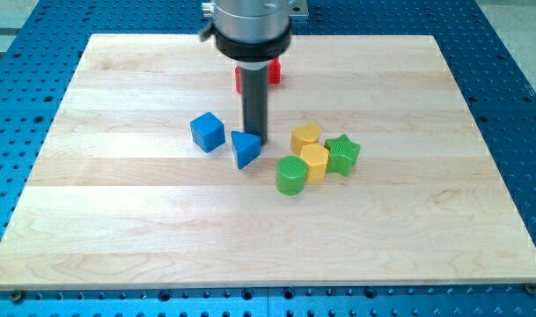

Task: Push the blue blocks into the hexagon

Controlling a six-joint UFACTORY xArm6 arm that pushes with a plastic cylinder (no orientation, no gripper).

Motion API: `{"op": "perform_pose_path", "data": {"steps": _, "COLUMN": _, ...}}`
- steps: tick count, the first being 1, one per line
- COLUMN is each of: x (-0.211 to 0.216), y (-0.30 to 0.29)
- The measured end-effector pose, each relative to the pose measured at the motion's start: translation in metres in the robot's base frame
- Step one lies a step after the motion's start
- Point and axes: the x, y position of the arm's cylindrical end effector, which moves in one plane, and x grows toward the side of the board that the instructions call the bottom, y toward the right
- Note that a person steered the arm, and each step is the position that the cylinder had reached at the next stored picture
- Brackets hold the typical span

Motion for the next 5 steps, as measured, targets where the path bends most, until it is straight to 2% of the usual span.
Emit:
{"op": "perform_pose_path", "data": {"steps": 2, "x": -0.050, "y": -0.054}}
{"op": "perform_pose_path", "data": {"steps": 3, "x": -0.039, "y": -0.088}}
{"op": "perform_pose_path", "data": {"steps": 5, "x": -0.013, "y": -0.088}}
